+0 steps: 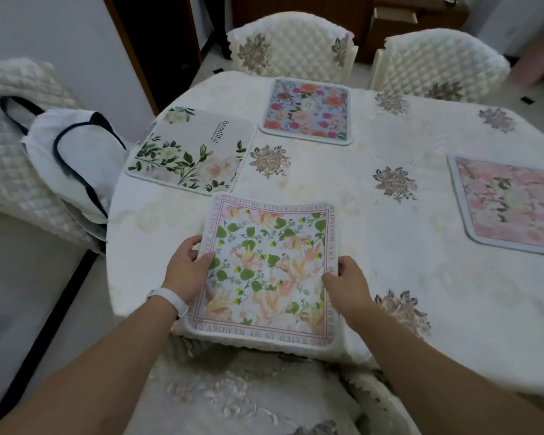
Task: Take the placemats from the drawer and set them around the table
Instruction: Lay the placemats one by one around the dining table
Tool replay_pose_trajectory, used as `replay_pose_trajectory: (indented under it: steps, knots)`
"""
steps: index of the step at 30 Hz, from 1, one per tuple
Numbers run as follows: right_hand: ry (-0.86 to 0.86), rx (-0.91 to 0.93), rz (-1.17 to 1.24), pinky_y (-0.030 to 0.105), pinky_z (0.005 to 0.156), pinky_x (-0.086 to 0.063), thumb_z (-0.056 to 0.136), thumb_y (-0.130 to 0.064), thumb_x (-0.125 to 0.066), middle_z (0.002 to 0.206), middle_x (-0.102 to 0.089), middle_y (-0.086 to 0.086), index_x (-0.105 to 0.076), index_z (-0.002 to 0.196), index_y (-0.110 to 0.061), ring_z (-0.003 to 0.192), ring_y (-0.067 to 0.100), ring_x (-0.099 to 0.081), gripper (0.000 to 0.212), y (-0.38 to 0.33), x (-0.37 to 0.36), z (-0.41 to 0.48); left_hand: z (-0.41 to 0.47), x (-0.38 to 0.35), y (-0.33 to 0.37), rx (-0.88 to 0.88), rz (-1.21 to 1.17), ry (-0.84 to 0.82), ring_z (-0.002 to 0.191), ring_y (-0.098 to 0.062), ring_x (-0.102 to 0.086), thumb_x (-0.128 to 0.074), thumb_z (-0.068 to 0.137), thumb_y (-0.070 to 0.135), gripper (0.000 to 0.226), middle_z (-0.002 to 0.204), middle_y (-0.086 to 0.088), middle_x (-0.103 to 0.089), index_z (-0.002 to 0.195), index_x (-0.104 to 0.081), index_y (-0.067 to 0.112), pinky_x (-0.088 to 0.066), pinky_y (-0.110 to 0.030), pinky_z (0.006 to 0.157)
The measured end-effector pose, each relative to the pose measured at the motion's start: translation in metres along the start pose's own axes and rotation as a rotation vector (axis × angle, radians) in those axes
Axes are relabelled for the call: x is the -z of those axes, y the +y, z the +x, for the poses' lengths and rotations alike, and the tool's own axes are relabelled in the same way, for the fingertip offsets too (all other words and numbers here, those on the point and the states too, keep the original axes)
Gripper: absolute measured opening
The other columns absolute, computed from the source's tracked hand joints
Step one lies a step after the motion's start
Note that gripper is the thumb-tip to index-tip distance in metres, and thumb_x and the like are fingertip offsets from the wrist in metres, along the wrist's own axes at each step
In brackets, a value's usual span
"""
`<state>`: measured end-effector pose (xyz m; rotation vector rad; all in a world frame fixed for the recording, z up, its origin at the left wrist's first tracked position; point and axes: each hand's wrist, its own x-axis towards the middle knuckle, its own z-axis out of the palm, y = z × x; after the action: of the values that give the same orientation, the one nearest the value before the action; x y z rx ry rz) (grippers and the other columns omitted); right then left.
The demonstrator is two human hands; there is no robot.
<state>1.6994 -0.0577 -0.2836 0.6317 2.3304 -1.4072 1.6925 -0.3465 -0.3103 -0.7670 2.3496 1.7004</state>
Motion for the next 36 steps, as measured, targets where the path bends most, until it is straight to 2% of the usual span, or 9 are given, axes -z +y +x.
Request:
replay_pose_trajectory:
  steps: [7, 13, 15, 17, 20, 23, 27, 31, 36]
  knots:
    - [0.11, -0.066, -0.007, 0.032, 0.06, -0.052, 0.091, -0.009, -0.052, 0.091, -0.064, 0.005, -0.055, 0.106, -0.013, 0.072, 0.02, -0.062, 0.015, 0.008, -0.014, 0.02, 0.031, -0.007, -0.015, 0.012, 0.054, -0.066, 0.088, -0.016, -0.068, -0.059, 0.094, 0.02, 0.026, 0.11, -0.001, -0.068, 0.117, -0.051, 0.029, -0.057, -0.04, 0.078]
    - [0.104, -0.134, 0.006, 0.029, 0.059, -0.051, 0.095, -0.015, -0.055, 0.096, -0.065, 0.0, -0.053, 0.112, -0.018, 0.077, 0.014, -0.064, 0.018, 0.023, -0.016, 0.027, 0.035, -0.01, -0.021, -0.011, 0.137, 0.044, 0.079, -0.009, -0.062, -0.062, 0.09, 0.018, 0.027, 0.103, 0.001, -0.064, 0.114, -0.051, 0.024, -0.046, -0.025, 0.06]
    - [0.13, -0.1, -0.035, 0.032, 0.061, -0.054, 0.094, -0.016, -0.055, 0.098, -0.063, -0.001, -0.05, 0.119, -0.018, 0.078, 0.014, -0.064, 0.025, 0.027, -0.019, 0.027, 0.035, -0.008, -0.025, -0.058, 0.246, 0.045, 0.082, -0.01, -0.059, -0.059, 0.09, 0.019, 0.035, 0.104, 0.001, -0.059, 0.123, -0.05, 0.02, -0.047, -0.026, 0.064]
    - [0.188, 0.003, -0.166, 0.042, 0.079, -0.056, 0.091, -0.015, -0.056, 0.117, -0.056, 0.005, -0.046, 0.128, -0.017, 0.094, 0.02, -0.062, 0.039, 0.032, -0.025, 0.027, 0.037, -0.007, -0.032, -0.203, 0.394, 0.037, 0.095, -0.017, -0.059, -0.055, 0.089, 0.022, 0.036, 0.114, -0.002, -0.057, 0.125, -0.053, 0.019, -0.053, -0.035, 0.08]
    - [0.292, 0.227, -0.584, 0.046, 0.112, -0.03, 0.089, -0.021, -0.058, 0.146, -0.033, 0.013, -0.04, 0.141, -0.011, 0.134, 0.03, -0.033, 0.055, 0.043, -0.039, 0.023, 0.032, -0.011, -0.043, -0.468, 0.641, -0.002, 0.117, -0.027, -0.05, -0.053, 0.088, 0.018, 0.037, 0.128, -0.01, -0.053, 0.123, -0.059, 0.009, -0.042, -0.039, 0.101]
    - [0.225, 0.432, -0.867, 0.049, 0.119, -0.014, 0.095, -0.037, -0.045, 0.154, -0.03, 0.018, -0.039, 0.144, -0.012, 0.144, 0.032, -0.019, 0.056, 0.054, -0.053, 0.028, 0.03, -0.02, -0.048, -0.665, 0.847, -0.143, 0.13, -0.033, -0.042, -0.049, 0.09, 0.031, 0.047, 0.142, -0.015, -0.046, 0.13, -0.056, 0.007, -0.034, -0.044, 0.107]
    - [0.043, 0.406, -0.957, 0.043, 0.121, 0.009, 0.099, -0.051, -0.024, 0.165, -0.002, 0.012, -0.011, 0.157, -0.017, 0.152, 0.028, 0.006, 0.068, 0.049, -0.066, 0.044, 0.047, -0.037, -0.044, -0.692, 1.025, -0.298, 0.146, -0.031, -0.016, -0.031, 0.096, 0.051, 0.061, 0.157, -0.013, -0.024, 0.146, -0.037, 0.016, -0.018, -0.047, 0.117]
    - [-0.013, 0.499, -0.994, 0.047, 0.121, 0.009, 0.099, -0.053, -0.024, 0.165, 0.006, 0.012, -0.004, 0.158, -0.02, 0.151, 0.03, 0.01, 0.071, 0.026, -0.084, 0.069, 0.074, -0.062, -0.022, -0.721, 1.134, -0.337, 0.149, -0.021, 0.006, -0.017, 0.095, 0.061, 0.065, 0.163, 0.0, 0.0, 0.153, -0.013, 0.03, 0.001, -0.045, 0.119]
    - [-0.096, 0.598, -1.044, 0.049, 0.121, 0.006, 0.097, -0.059, -0.023, 0.166, 0.007, 0.003, 0.001, 0.157, -0.018, 0.151, 0.025, 0.01, 0.076, -0.007, -0.1, 0.11, 0.121, -0.092, 0.007, -0.773, 1.229, -0.363, 0.148, -0.02, 0.012, -0.004, 0.094, 0.06, 0.065, 0.162, 0.005, 0.009, 0.153, 0.004, 0.033, 0.004, -0.046, 0.118]
